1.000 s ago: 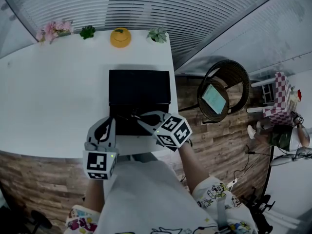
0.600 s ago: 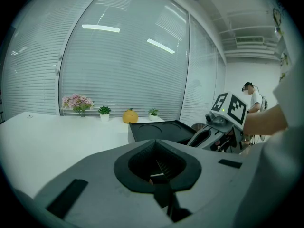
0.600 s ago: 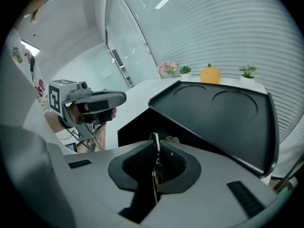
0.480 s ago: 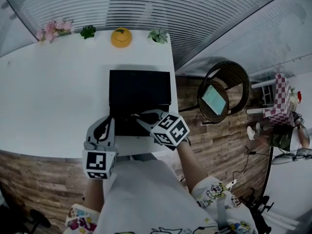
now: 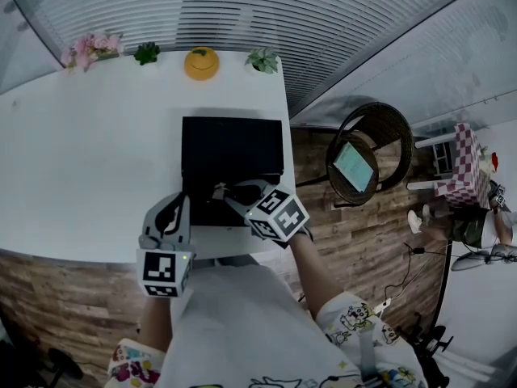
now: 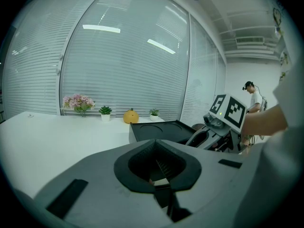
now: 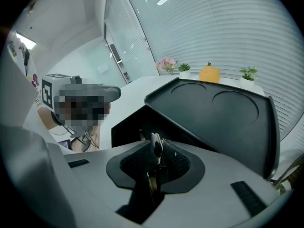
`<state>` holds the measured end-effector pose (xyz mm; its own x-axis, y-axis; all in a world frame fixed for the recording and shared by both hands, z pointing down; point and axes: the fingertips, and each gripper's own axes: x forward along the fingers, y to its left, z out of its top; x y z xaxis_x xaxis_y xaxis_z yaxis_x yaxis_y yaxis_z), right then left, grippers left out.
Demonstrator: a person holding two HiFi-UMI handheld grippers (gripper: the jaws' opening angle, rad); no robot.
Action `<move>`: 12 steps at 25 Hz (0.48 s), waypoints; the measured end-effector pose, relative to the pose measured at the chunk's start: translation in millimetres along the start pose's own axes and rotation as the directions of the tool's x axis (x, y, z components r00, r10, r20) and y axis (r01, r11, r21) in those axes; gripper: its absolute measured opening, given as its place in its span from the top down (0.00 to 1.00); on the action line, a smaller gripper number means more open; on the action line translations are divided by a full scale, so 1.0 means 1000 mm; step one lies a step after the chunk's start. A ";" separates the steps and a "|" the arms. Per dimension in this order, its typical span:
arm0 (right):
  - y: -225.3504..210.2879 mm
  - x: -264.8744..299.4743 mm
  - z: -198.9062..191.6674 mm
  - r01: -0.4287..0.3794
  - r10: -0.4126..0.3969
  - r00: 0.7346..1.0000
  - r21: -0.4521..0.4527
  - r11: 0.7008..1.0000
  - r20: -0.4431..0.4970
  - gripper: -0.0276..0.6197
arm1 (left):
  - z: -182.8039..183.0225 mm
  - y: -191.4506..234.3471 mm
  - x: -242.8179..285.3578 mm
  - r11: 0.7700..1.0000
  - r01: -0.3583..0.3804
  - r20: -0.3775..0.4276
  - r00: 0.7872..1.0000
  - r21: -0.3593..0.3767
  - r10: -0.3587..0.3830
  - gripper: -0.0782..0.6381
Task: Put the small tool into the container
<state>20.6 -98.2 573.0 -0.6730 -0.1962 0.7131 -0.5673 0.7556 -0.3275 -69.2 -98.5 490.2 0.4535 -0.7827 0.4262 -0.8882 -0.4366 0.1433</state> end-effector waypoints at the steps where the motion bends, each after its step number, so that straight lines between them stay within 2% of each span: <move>1: 0.000 0.001 -0.001 0.001 -0.001 1.000 -0.001 1.000 -0.001 0.88 | -0.001 0.001 0.000 1.000 -0.001 -0.001 1.000 -0.002 0.001 0.88; 6: 0.000 0.000 -0.001 0.007 -0.007 1.000 -0.012 1.000 0.002 0.82 | 0.002 0.003 -0.002 1.000 -0.008 0.004 1.000 0.000 0.008 0.88; 12: 0.003 -0.008 0.007 0.020 -0.019 0.999 -0.028 0.999 0.039 0.82 | 0.008 0.008 -0.006 1.000 -0.018 0.016 1.000 0.007 0.018 0.88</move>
<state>20.9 -99.0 562.1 -0.6799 -0.2348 0.6947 -0.5674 0.7686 -0.2955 -78.6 -101.2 482.3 0.4390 -0.7972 0.4144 -0.8955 -0.4258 0.1294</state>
